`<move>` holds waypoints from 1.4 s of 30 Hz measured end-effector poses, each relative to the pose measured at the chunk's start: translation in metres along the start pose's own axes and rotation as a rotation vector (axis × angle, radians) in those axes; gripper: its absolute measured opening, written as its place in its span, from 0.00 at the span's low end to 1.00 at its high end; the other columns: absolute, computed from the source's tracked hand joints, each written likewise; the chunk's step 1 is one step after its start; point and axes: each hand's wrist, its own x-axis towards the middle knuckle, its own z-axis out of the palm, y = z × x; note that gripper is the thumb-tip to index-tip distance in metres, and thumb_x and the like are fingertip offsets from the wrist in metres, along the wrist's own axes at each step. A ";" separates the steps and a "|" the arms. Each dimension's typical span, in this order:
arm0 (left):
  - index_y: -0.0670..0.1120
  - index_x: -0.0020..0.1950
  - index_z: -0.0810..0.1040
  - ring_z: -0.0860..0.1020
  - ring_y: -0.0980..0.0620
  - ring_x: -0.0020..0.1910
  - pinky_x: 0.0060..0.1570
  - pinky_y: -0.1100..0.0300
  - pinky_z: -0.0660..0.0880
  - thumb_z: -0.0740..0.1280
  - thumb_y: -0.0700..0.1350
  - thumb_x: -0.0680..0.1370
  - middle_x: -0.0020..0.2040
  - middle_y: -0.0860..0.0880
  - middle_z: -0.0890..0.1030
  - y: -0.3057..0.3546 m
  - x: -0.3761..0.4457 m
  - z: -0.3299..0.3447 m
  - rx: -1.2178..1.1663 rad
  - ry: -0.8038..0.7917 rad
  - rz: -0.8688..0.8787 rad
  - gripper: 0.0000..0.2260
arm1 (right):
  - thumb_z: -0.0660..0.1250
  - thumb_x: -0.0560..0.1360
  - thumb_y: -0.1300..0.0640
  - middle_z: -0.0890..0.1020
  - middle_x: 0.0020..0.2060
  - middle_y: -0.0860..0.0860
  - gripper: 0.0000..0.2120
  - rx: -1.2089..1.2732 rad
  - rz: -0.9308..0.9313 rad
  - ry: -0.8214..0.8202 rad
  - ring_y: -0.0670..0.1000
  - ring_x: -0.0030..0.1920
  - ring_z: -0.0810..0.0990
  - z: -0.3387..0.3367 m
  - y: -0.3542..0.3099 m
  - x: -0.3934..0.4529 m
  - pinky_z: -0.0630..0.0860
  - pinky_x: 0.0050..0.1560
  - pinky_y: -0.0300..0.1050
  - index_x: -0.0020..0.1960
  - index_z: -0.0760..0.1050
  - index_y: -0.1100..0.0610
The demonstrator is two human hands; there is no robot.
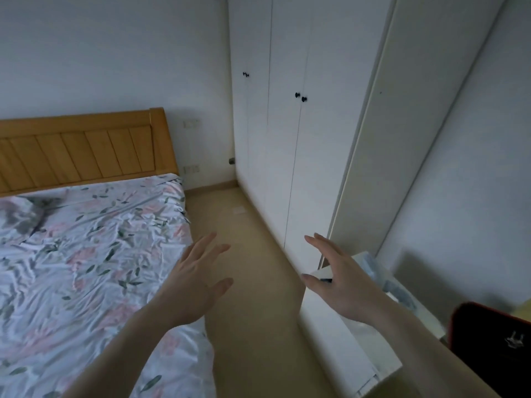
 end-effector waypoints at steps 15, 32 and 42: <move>0.63 0.76 0.62 0.50 0.52 0.81 0.76 0.47 0.59 0.68 0.61 0.77 0.82 0.60 0.49 -0.097 0.111 -0.024 0.079 0.175 -0.335 0.29 | 0.68 0.79 0.43 0.56 0.81 0.37 0.36 -0.030 -0.269 -0.194 0.40 0.80 0.56 0.002 -0.006 0.258 0.54 0.77 0.40 0.81 0.54 0.39; 0.62 0.77 0.61 0.48 0.52 0.82 0.77 0.47 0.57 0.67 0.61 0.78 0.82 0.60 0.47 -0.247 0.398 -0.071 0.114 0.137 -0.264 0.29 | 0.68 0.80 0.45 0.57 0.81 0.40 0.35 0.016 -0.275 -0.206 0.41 0.80 0.56 0.032 -0.050 0.589 0.54 0.78 0.41 0.81 0.55 0.41; 0.64 0.77 0.58 0.47 0.53 0.82 0.76 0.49 0.56 0.67 0.61 0.78 0.82 0.61 0.44 -0.335 0.604 -0.085 0.174 0.123 -0.269 0.30 | 0.68 0.80 0.45 0.57 0.80 0.37 0.35 0.091 -0.288 -0.179 0.39 0.80 0.56 0.035 -0.032 0.807 0.56 0.80 0.45 0.81 0.55 0.40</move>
